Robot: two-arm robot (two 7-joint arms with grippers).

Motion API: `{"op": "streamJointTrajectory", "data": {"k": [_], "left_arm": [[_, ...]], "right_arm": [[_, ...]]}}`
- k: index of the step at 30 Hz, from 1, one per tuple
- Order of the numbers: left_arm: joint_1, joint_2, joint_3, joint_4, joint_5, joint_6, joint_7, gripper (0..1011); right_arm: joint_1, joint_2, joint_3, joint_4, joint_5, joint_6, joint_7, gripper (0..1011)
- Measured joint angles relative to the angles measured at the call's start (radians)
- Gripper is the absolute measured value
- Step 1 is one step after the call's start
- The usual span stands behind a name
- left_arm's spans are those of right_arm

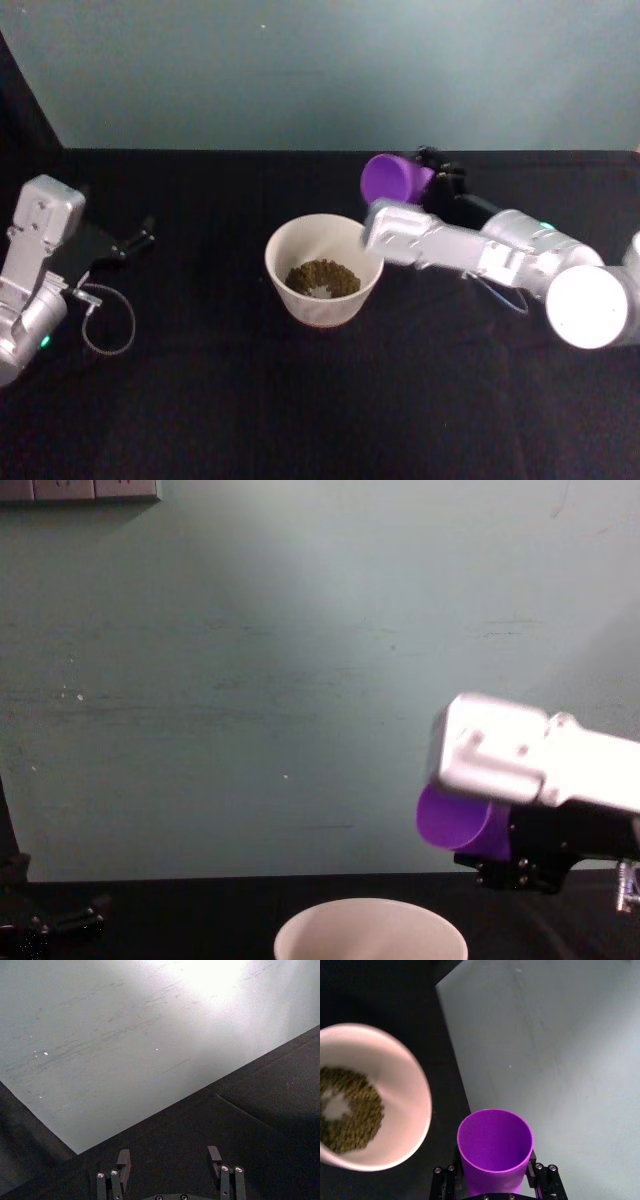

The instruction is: Pick up the cup and pour the mung beans from the cup into the bowl.

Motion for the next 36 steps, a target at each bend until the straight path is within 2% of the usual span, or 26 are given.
{"op": "streamJointTrajectory", "data": {"k": [3, 4, 6, 7, 8, 9, 10, 11, 12, 13, 15, 18, 19, 25, 31, 36], "left_arm": [[0.0, 0.0, 0.0, 0.0, 0.0, 0.0, 0.0, 1000], [0.0, 0.0, 0.0, 0.0, 0.0, 0.0, 0.0, 1000], [0.0, 0.0, 0.0, 0.0, 0.0, 0.0, 0.0, 1000], [0.0, 0.0, 0.0, 0.0, 0.0, 0.0, 0.0, 1000], [0.0, 0.0, 0.0, 0.0, 0.0, 0.0, 0.0, 1000], [0.0, 0.0, 0.0, 0.0, 0.0, 0.0, 0.0, 1000], [0.0, 0.0, 0.0, 0.0, 0.0, 0.0, 0.0, 1000], [0.0, 0.0, 0.0, 0.0, 0.0, 0.0, 0.0, 1000], [0.0, 0.0, 0.0, 0.0, 0.0, 0.0, 0.0, 1000], [0.0, 0.0, 0.0, 0.0, 0.0, 0.0, 0.0, 1000], [0.0, 0.0, 0.0, 0.0, 0.0, 0.0, 0.0, 1000], [0.0, 0.0, 0.0, 0.0, 0.0, 0.0, 0.0, 1000], [0.0, 0.0, 0.0, 0.0, 0.0, 0.0, 0.0, 1000], [0.0, 0.0, 0.0, 0.0, 0.0, 0.0, 0.0, 1000], [0.0, 0.0, 0.0, 0.0, 0.0, 0.0, 0.0, 1000], [0.0, 0.0, 0.0, 0.0, 0.0, 0.0, 0.0, 1000]], "right_arm": [[-0.017, -0.02, 0.048, 0.025, 0.096, -0.019, -0.01, 713], [-0.026, -0.032, 0.073, 0.041, 0.152, -0.029, -0.014, 713], [-0.037, -0.046, 0.099, 0.058, 0.209, -0.039, -0.017, 713], [-0.049, -0.061, 0.126, 0.075, 0.265, -0.05, -0.018, 713], [-0.054, -0.067, 0.137, 0.084, 0.291, -0.054, -0.018, 713], [-0.065, -0.082, 0.159, 0.101, 0.346, -0.064, -0.017, 713], [-0.069, -0.087, 0.167, 0.106, 0.368, -0.068, -0.016, 713], [-0.08, -0.103, 0.19, 0.127, 0.424, -0.077, -0.013, 713], [-0.08, -0.103, 0.19, 0.127, 0.424, -0.077, -0.013, 713], [-0.088, -0.118, 0.209, 0.145, 0.475, -0.081, -0.007, 713], [-0.099, -0.138, 0.236, 0.17, 0.542, -0.081, 0.0, 713], [-0.108, -0.158, 0.26, 0.2, 0.603, -0.078, 0.009, 713], [-0.112, -0.167, 0.272, 0.219, 0.637, -0.075, 0.017, 713], [-0.117, -0.189, 0.288, 0.278, 0.724, -0.072, 0.04, 713], [-0.117, -0.199, 0.294, 0.32, 0.777, -0.085, 0.054, 713], [-0.117, -0.203, 0.301, 0.354, 0.819, -0.126, 0.063, 713]]}}
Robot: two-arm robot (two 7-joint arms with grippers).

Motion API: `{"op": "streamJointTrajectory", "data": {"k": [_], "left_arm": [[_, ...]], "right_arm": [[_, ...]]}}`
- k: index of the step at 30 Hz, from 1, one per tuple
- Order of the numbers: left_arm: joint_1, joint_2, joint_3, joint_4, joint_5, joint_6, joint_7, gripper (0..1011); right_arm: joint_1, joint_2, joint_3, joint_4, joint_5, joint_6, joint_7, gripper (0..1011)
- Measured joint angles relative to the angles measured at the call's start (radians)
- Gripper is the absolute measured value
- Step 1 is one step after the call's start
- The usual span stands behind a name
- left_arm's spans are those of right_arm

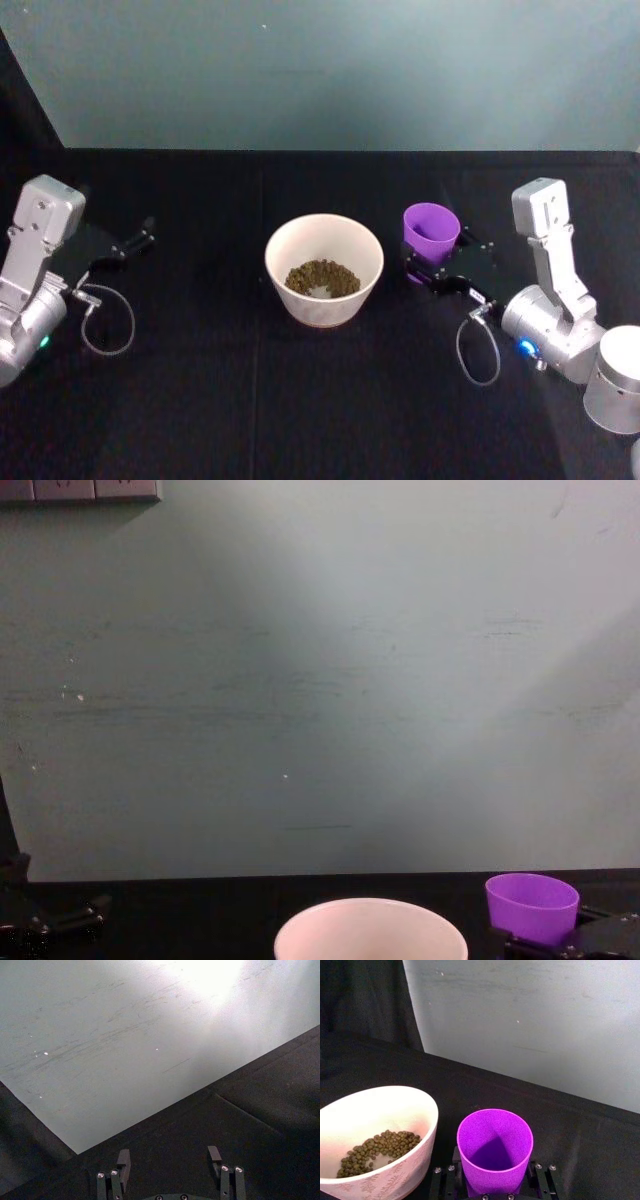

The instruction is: Pick up the cup and pour the mung beans from the cup into the bowl.

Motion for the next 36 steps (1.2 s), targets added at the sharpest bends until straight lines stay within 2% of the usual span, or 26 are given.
{"op": "streamJointTrajectory", "data": {"k": [2, 8, 29, 33, 34, 36], "left_arm": [[0.0, 0.0, 0.0, 0.0, 0.0, 0.0, 0.0, 1000], [0.0, 0.0, 0.0, 0.0, 0.0, 0.0, 0.0, 1000], [0.0, 0.0, 0.0, 0.0, 0.0, 0.0, 0.0, 1000], [0.0, 0.0, 0.0, 0.0, 0.0, 0.0, 0.0, 1000], [0.0, 0.0, 0.0, 0.0, 0.0, 0.0, 0.0, 1000], [0.0, 0.0, 0.0, 0.0, 0.0, 0.0, 0.0, 1000]], "right_arm": [[0.001, 0.002, -0.003, 0.011, 0.009, -0.026, 0.006, 713], [0.006, 0.01, -0.016, 0.028, 0.023, -0.058, 0.007, 713], [0.017, 0.038, -0.053, 0.063, 0.071, -0.088, -0.004, 715], [0.019, 0.044, -0.061, 0.066, 0.078, -0.099, -0.005, 790], [0.02, 0.047, -0.066, 0.066, 0.081, -0.105, -0.004, 853], [0.021, 0.05, -0.07, 0.066, 0.083, -0.109, -0.002, 886]]}}
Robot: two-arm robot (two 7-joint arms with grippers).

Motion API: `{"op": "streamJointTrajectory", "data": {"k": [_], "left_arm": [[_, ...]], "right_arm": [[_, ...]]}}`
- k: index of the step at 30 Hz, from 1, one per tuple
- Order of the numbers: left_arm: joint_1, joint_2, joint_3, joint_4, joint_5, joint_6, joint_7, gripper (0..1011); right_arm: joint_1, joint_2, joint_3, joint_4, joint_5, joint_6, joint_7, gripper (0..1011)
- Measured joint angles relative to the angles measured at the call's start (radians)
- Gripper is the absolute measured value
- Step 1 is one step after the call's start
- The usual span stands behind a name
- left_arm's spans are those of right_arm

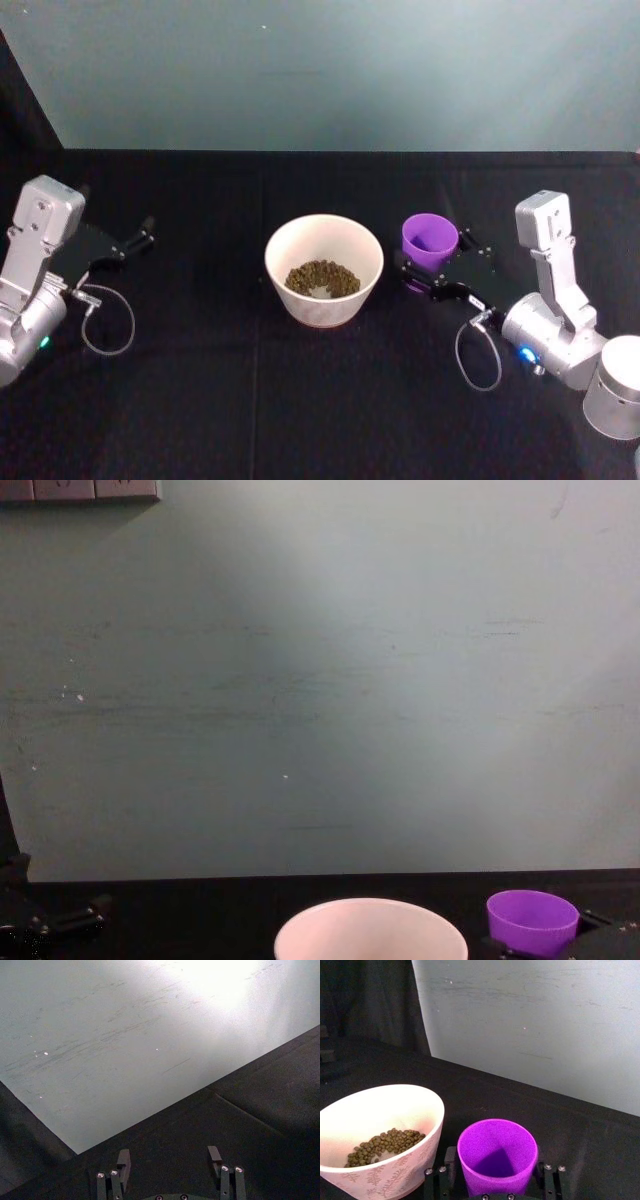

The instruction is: Pick up the cup and pour the mung beans from the cup into the bowl.

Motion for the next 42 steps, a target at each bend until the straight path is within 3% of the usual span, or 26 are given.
{"op": "streamJointTrajectory", "data": {"k": [5, 16, 27, 37, 42], "left_arm": [[0.0, 0.0, 0.0, 0.0, 0.0, 0.0, 0.0, 1000], [0.0, 0.0, 0.0, 0.0, 0.0, 0.0, 0.0, 1000], [0.0, 0.0, 0.0, 0.0, 0.0, 0.0, 0.0, 1000], [0.0, 0.0, 0.0, 0.0, 0.0, 0.0, 0.0, 1000], [0.0, 0.0, 0.0, 0.0, 0.0, 0.0, 0.0, 1000]], "right_arm": [[0.005, 0.009, -0.011, 0.0, 0.011, -0.007, 0.002, 1002], [0.007, 0.047, -0.016, -0.097, 0.02, -0.007, -0.019, 1003], [0.009, 0.09, 0.011, -0.204, 0.048, 0.008, -0.055, 1003], [0.007, 0.097, 0.06, -0.185, 0.058, 0.025, -0.12, 1003], [-0.005, 0.087, 0.084, -0.16, 0.013, 0.058, -0.197, 1003]]}}
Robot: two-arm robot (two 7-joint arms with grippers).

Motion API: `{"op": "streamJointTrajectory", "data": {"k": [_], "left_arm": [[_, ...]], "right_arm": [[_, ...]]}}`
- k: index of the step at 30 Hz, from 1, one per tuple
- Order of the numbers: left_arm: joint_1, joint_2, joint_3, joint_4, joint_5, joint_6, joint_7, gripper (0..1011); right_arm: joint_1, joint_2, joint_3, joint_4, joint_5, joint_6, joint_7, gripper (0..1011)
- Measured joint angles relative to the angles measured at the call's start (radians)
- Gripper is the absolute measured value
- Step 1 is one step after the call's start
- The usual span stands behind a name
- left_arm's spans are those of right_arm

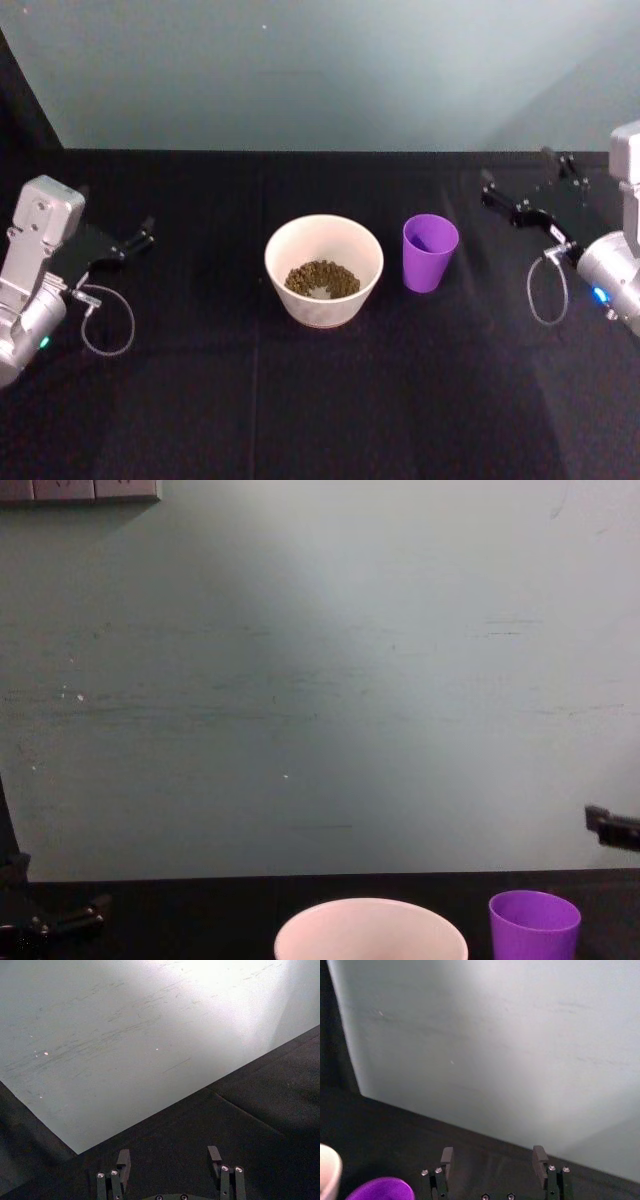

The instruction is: Pick up the cup and pour the mung beans from the cup into the bowl.

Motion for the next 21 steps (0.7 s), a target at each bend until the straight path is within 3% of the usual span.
{"op": "streamJointTrajectory", "data": {"k": [10, 21], "left_arm": [[0.0, 0.0, 0.0, 0.0, 0.0, 0.0, 0.0, 1000], [0.0, 0.0, 0.0, 0.0, 0.0, 0.0, 0.0, 1000]], "right_arm": [[-0.001, -0.046, 0.004, 0.105, -0.043, -0.008, -0.027, 1003], [-0.007, -0.058, 0.012, 0.114, -0.077, -0.015, -0.036, 1003]]}}
